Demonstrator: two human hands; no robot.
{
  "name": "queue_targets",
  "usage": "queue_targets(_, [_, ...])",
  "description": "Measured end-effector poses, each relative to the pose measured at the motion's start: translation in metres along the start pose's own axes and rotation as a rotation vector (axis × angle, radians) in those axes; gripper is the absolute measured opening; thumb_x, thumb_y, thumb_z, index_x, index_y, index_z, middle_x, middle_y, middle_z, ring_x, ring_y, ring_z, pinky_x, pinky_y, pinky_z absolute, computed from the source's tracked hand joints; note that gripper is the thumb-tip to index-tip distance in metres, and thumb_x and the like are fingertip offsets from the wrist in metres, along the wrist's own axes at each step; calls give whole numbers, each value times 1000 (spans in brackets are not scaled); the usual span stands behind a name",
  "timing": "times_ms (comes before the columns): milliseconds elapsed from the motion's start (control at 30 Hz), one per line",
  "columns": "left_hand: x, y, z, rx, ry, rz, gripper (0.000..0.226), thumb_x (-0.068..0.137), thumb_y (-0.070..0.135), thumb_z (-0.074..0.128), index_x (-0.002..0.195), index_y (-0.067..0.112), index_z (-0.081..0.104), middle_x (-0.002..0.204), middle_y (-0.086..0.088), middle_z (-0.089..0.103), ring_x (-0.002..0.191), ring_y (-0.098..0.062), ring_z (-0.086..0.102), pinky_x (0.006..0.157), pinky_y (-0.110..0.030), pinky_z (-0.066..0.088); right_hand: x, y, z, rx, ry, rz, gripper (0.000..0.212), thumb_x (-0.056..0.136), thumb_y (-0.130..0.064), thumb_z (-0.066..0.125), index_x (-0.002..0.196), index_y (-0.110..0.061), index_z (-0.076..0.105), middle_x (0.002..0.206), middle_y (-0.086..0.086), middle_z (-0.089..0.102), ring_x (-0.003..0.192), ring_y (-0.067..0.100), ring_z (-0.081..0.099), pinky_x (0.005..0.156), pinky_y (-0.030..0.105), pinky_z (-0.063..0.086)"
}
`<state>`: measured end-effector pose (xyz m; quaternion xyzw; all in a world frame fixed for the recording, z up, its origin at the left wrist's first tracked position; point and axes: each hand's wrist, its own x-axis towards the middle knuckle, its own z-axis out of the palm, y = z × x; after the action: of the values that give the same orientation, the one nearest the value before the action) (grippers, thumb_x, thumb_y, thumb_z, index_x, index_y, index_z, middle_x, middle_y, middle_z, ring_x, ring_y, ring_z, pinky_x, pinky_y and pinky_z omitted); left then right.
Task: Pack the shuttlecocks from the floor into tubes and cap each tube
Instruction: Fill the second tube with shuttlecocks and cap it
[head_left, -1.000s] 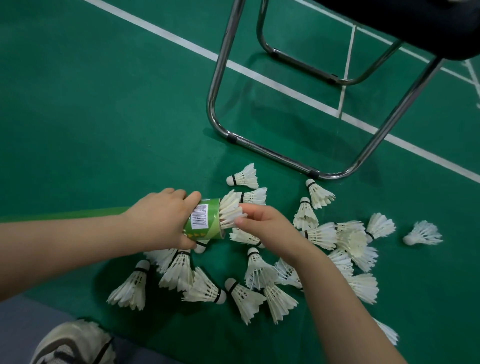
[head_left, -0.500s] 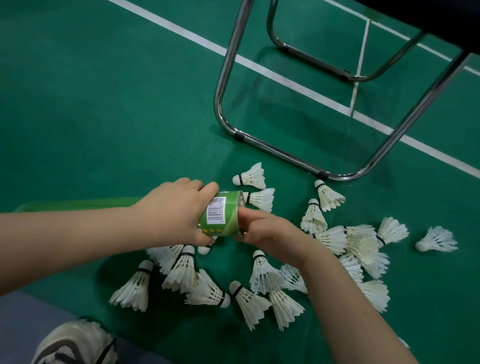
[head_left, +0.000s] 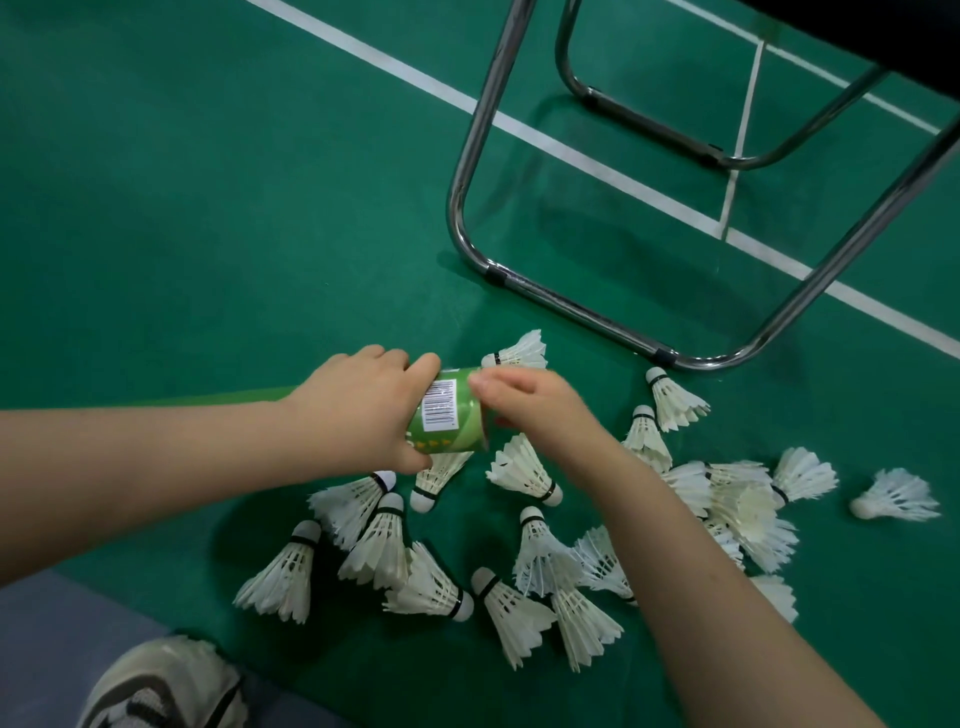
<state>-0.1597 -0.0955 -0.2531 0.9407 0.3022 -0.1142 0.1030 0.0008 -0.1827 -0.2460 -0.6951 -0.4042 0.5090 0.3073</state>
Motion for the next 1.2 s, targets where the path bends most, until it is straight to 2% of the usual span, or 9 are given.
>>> queue_targets(100, [-7,-12,9,17,-44,-17,60,67,62,61,106,24,35,90,3,47,81,-16,44,69,-30,45,3,26,-7,-299,286,-4,17,87,-37,58,91,-24,69,91,-10,68,84,7,59,80,28,47])
queue_targets(167, [-10,-16,12,34,-60,-17,61,67,64,60,106,25,35,90,4,47,81,-15,45,70,-29,46,4,48,-4,-730,192,-8,29,87,-40,58,113,-27,62,116,-9,61,105,10,54,90,30,45])
queue_targets(233, [-12,-17,14,32,-68,-19,61,67,65,59,108,25,34,89,5,45,81,-14,45,70,-28,46,4,67,6,-948,42,8,49,84,-43,60,130,-30,48,135,-5,46,122,18,43,98,37,42])
queue_targets(400, [-16,-16,19,6,-87,-22,62,67,63,59,110,25,36,93,4,49,83,-14,46,73,-30,49,13,90,27,-1127,62,65,66,78,-48,67,134,-30,38,149,1,25,136,28,21,105,43,31])
queue_targets(567, [-16,-14,21,10,-101,-16,63,67,63,60,111,25,36,95,3,50,85,-15,47,75,-31,49,23,94,26,-1121,108,109,65,77,-44,68,132,-26,37,147,3,26,126,29,37,96,40,39])
queue_targets(733, [-14,-13,21,19,-95,-6,62,68,62,59,111,24,36,95,3,50,85,-15,47,74,-31,48,28,96,22,-1125,173,90,69,77,-41,66,136,-26,33,149,5,27,121,27,45,99,39,31])
queue_targets(933, [-12,-11,22,28,-83,0,61,68,62,59,109,24,35,93,3,48,84,-16,45,73,-30,46,23,78,12,-826,342,32,75,73,-48,71,135,-27,36,129,0,47,113,22,47,99,34,33])
queue_targets(1133, [-12,-11,22,13,-94,-7,61,68,63,59,109,25,35,92,4,48,83,-14,46,70,-28,46,-4,41,0,211,593,68,41,78,-49,60,110,-25,52,95,-7,59,85,10,57,77,30,46])
queue_targets(1200, [-11,-7,21,5,-96,-3,61,67,63,60,108,24,35,92,4,48,83,-15,47,70,-29,47,-9,34,7,354,598,89,25,89,-40,52,104,-21,55,88,-8,59,80,8,55,71,26,42])
